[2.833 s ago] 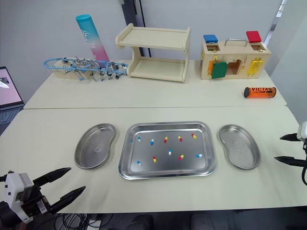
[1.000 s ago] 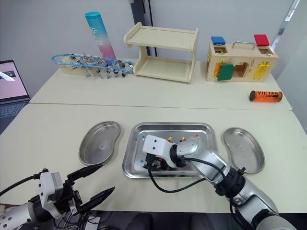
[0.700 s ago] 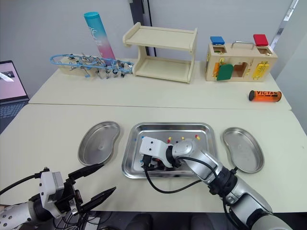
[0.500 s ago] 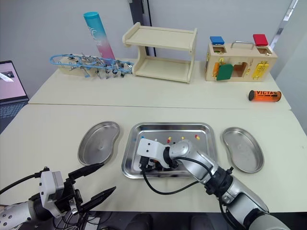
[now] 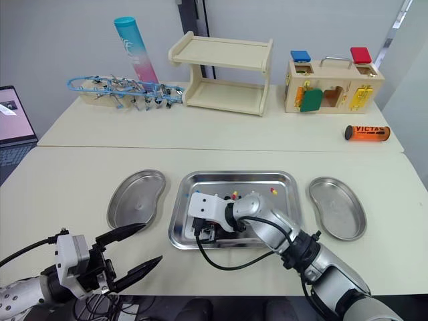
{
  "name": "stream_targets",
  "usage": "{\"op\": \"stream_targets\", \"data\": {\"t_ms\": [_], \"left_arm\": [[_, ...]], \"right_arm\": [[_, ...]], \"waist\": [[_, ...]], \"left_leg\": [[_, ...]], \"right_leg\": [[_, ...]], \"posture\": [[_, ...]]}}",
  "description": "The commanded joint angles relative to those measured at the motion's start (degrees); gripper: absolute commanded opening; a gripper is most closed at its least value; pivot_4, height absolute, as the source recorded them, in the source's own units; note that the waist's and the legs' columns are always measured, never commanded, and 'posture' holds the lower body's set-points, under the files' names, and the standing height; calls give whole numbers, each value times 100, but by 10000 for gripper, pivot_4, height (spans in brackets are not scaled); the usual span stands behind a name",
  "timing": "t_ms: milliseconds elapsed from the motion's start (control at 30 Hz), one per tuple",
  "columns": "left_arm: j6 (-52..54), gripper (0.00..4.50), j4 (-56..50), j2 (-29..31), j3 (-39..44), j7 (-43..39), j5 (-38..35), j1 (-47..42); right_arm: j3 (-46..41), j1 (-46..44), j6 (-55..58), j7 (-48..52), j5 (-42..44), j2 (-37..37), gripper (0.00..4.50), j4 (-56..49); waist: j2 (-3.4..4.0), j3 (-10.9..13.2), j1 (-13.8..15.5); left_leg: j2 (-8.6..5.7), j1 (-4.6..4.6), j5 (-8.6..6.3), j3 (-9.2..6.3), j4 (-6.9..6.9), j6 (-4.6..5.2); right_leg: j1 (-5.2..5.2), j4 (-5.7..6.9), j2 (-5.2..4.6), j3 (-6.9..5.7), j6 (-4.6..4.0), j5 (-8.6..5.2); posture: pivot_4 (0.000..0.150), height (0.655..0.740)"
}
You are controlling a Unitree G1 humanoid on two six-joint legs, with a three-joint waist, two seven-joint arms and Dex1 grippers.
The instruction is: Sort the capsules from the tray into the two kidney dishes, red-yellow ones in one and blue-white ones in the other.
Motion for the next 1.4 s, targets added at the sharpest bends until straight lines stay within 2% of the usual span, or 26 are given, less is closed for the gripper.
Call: {"op": "stream_targets", "data": {"t_ms": [33, 300, 567, 700, 833, 967, 1100, 1233, 1400], "left_arm": [[-72, 45000, -29, 51, -24, 10, 3, -17], [-18, 45000, -180, 71, -56, -35, -109, -51], [189, 45000, -448, 122, -261, -98, -384, -198], [208, 45000, -580, 160, -535, -210, -467, -335], [70, 45000, -391, 194, -706, -451, -428, -553], [-62, 45000, -240, 141, -793, -642, -524, -712], [-191, 45000, -118, 58, -894, -792, -566, -800], [-395, 45000, -72, -66, -1005, -901, -524, -778], [-720, 45000, -77, -209, -1192, -971, -361, -584]], "right_arm": [[-56, -91, -137, 166, 24, 27, 170, -105], [-467, -172, -288, 317, 153, -63, 170, -425], [-1348, 131, 238, 565, 581, -991, 170, -2038], [-2317, 735, 972, 432, 1073, -1567, 170, -3197], [-3721, 1551, 1486, 366, 1503, -2302, 170, -3742], [-5061, 2562, 1371, 376, 1636, -2973, 170, -3603], [-5905, 3617, 1096, 295, 1611, -3313, 170, -3110], [-6274, 4233, 919, 24, 1554, -3252, 170, -2755], [-6340, 4511, 766, -394, 1516, -3146, 170, -2506]], "waist": [[0, 0, -2], [1, 1, -3], [0, 0, 20], [0, 0, 71], [0, 0, 142], [0, 1, 151], [0, 0, 145], [1, 0, 111], [4, -2, 122]], "left_leg": [[0, 0, 0, 0, 0, 0], [0, -1, 0, 0, 0, 0], [0, -5, 0, -1, -1, 0], [0, -7, -1, -1, -6, 1], [-1, -12, -1, 1, -6, 1], [-1, -12, -2, 2, -8, 3], [-1, -13, -9, 11, -8, 16], [0, -4, -9, 17, -8, 16], [0, -3, -9, 22, -6, 16]], "right_leg": [[0, 0, 0, 0, 0, 0], [-1, -1, 0, 0, 0, 0], [0, -4, 0, -1, 0, 0], [1, -12, 0, -1, 0, 0], [4, -23, -1, -4, 0, 1], [12, -40, 0, -6, -1, 4], [16, -49, -1, -2, 1, 5], [19, -46, -1, 4, 0, 6], [22, -48, -1, 9, 3, 8]], "posture": [[1500, 7400], [1500, 7400], [1500, 7400], [1500, 7400], [1500, 7400], [1500, 7400], [1500, 7400], [1500, 7400], [1500, 7400]]}}
